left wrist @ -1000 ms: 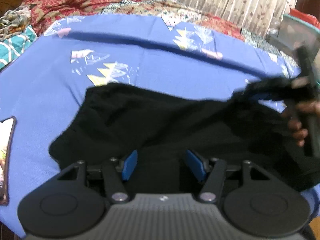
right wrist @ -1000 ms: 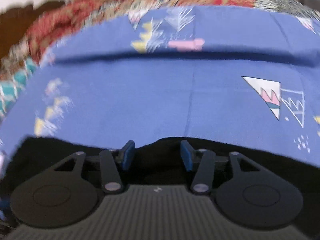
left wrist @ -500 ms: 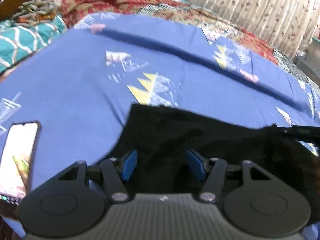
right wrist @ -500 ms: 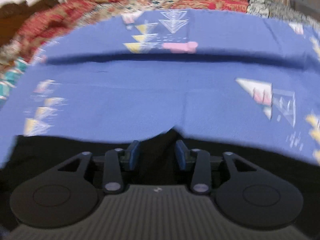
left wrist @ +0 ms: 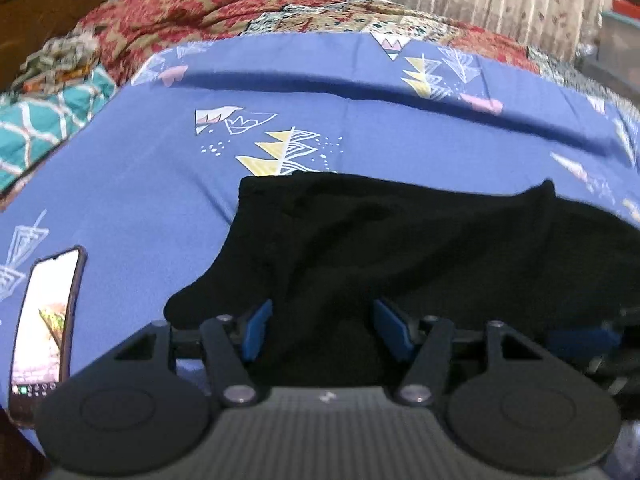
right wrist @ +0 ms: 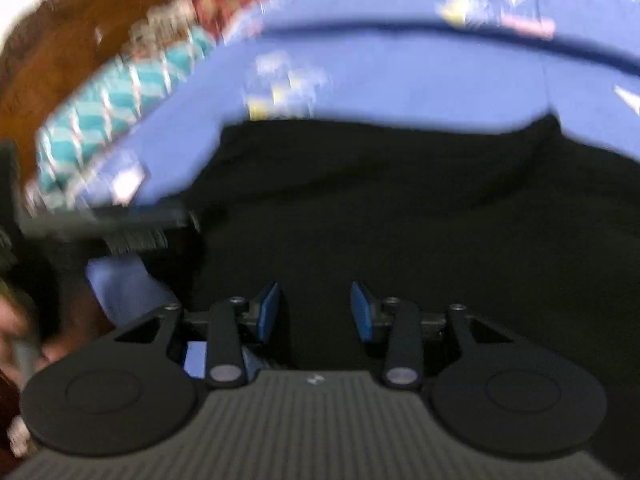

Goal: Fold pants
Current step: 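Smooth the pants flat with the left tool while the right tool presses the fabric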

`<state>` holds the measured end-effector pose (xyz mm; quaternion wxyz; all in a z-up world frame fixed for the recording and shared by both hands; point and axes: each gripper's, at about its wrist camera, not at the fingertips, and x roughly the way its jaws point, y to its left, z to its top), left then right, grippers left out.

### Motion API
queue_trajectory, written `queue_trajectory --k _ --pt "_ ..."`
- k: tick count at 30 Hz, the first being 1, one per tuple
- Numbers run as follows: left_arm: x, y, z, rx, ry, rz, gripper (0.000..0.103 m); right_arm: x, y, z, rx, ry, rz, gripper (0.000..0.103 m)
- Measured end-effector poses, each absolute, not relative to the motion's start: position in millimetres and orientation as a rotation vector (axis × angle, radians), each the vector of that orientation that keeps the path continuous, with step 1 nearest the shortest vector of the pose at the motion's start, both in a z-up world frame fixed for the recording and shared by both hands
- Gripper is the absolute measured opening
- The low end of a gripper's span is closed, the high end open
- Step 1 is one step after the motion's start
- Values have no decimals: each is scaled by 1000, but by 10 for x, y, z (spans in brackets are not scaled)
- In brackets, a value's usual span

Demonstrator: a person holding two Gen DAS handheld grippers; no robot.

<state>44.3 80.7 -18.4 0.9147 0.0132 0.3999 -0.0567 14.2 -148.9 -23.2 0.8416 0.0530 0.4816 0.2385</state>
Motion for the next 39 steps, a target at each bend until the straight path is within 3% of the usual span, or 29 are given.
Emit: queue_trajectory --k 8,16,24,39 --pt "436 761 -84 28 834 -95 59 -32 -1711 -261 220 1005 428 43" --pt "186 569 125 -70 812 -261 60 -225 -1818 -25 255 829 351 43" --pt "194 335 -282 64 901 -239 61 -153 -2070 -410 335 953 229 42" --pt "112 228 82 -26 845 -341 67 -322 -2346 -195 409 759 102 43"
